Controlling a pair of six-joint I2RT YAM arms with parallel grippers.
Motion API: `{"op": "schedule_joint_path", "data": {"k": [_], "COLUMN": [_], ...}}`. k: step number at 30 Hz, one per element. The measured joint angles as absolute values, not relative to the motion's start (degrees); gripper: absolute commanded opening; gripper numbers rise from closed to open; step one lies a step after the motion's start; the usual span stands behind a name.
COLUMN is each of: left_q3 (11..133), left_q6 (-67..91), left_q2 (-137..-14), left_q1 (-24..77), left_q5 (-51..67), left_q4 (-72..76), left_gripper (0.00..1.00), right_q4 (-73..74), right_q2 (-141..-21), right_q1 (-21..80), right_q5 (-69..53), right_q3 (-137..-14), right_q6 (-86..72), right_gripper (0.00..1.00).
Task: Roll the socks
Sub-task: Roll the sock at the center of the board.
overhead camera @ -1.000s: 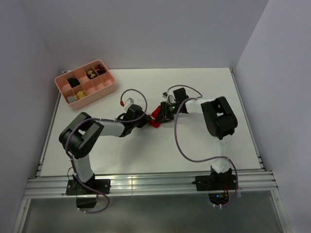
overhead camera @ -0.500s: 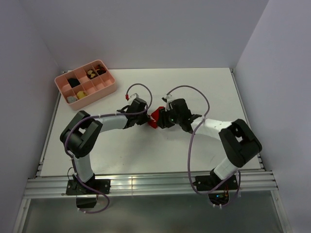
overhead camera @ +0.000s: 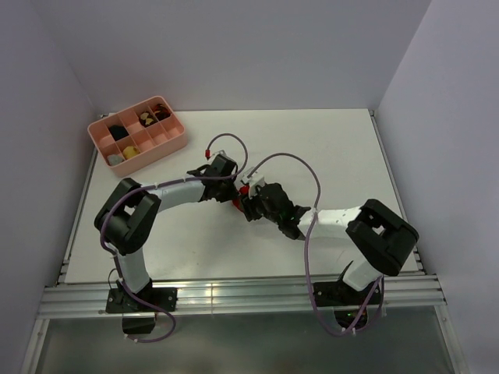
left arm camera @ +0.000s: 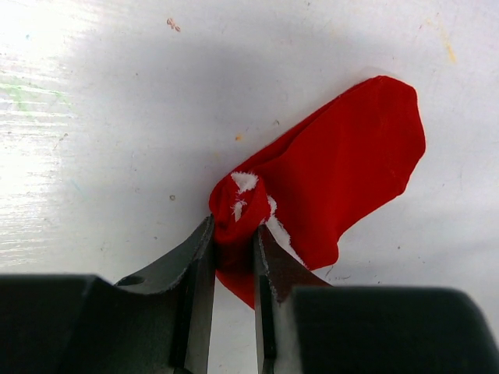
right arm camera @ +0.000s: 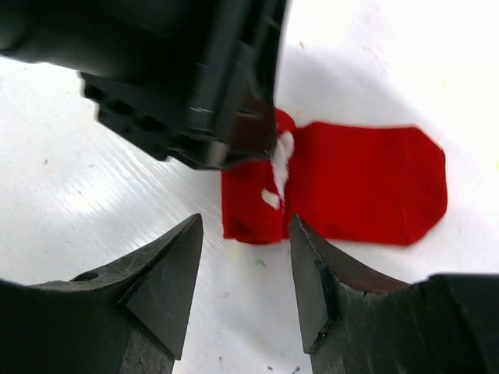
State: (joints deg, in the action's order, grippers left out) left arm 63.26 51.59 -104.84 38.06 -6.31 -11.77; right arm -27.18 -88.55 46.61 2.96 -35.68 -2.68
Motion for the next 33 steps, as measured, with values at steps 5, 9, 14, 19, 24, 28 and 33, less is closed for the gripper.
{"op": "schedule_joint_path", "data": {"k": [5,9,14,19,24,28,33], "left_q3": [64.07,64.62,64.64,64.64,64.64,64.62,64.12], "left_q6": [50.54,50.17,50.17,50.24,50.46,50.94,52.27], "left_q2": [-104.84,-104.84,-104.84,-104.84,-104.84,-104.84,-104.64], "left_q1": [38.06,38.06,38.06,37.95,37.67,37.63,37.58], "left_q5": [-5.39,-4.75,-4.16,-3.57,-2.87,-2.83,-2.87], "left_q4": [-13.85,-15.18,-15.55,-15.57,-15.55,-15.49,-14.85], "left_gripper": [0.17,0.17,0.17,0.18,0.18,0.20,0.27], "right_q4": [-29.65,-30.41,-30.74,-30.92,-30.39,-29.91,-29.06], "right_q2": [-90.35,-93.93,-97.82,-100.40,-101.75,-101.84,-101.84], "right_q1": [49.06,50.00,50.87,52.01,53.47,53.95,54.11], "right_q5": [5.19,6.33,7.46,10.13,14.33,16.62,17.54], "right_q3": [-35.83,-36.88,-37.56,-38.57,-40.21,-40.42,-40.73], "right_q6": [-0.14,0.80,1.39,1.69,1.83,1.50,0.95], "right_gripper": [0.56,0.56,0.55,0.52,0.40,0.25,0.07]}}
